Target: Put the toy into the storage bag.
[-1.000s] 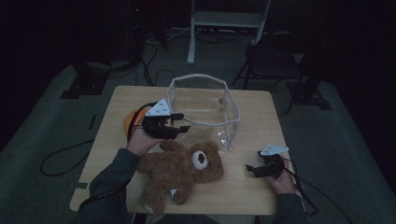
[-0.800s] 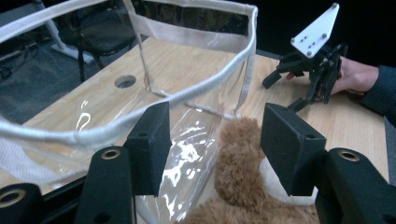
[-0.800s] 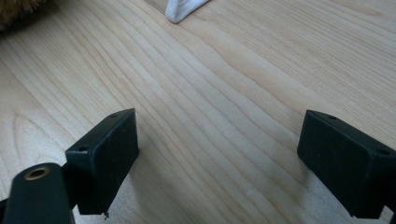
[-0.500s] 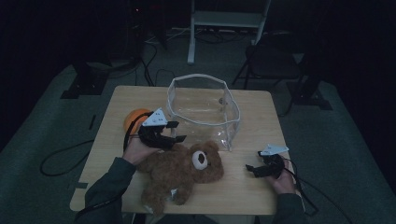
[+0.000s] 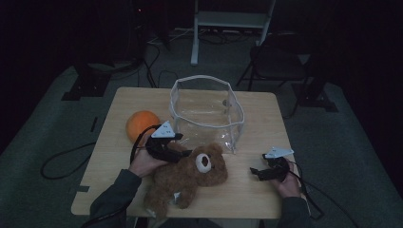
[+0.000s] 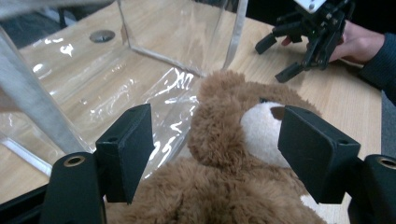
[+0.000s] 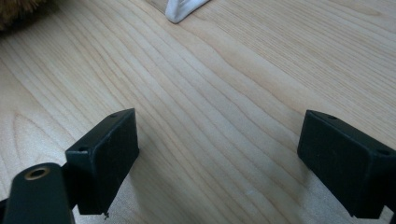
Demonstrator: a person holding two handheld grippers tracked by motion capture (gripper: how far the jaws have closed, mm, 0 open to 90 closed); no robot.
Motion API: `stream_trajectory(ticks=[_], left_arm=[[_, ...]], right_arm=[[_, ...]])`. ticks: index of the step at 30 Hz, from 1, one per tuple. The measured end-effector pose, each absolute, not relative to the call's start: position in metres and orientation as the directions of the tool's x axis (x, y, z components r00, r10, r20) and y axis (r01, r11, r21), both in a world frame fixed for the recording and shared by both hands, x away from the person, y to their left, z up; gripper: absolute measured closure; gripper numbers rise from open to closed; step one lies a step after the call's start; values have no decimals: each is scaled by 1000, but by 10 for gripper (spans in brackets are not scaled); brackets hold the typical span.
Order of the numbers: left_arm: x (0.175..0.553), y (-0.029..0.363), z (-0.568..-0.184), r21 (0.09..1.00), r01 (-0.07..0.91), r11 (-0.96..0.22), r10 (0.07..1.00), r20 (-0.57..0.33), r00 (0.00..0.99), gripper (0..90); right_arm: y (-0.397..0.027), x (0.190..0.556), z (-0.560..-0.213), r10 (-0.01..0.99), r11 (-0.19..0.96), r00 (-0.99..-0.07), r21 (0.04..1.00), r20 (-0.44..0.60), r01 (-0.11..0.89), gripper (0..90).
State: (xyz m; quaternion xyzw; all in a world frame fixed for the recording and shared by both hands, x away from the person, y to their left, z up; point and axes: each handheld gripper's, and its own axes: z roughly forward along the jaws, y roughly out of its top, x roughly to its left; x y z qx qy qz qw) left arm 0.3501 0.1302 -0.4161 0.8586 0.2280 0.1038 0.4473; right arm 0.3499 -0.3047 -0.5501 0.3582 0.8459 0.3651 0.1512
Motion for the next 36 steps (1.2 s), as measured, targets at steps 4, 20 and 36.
stream_trajectory(ticks=[4,20,36], left_arm=[[349,126,-422,795,315,-518,478,-36,877,198],[346,96,-444,691,302,-656,398,-23,917,167],[359,64,-478,479,296,-827,324,-24,946,110]], right_arm=[[-305,350,-550,717,476,-697,726,6,496,117],[-305,350,-550,717,477,-697,726,6,496,117],[-305,350,-550,716,478,-698,725,5,495,117]])
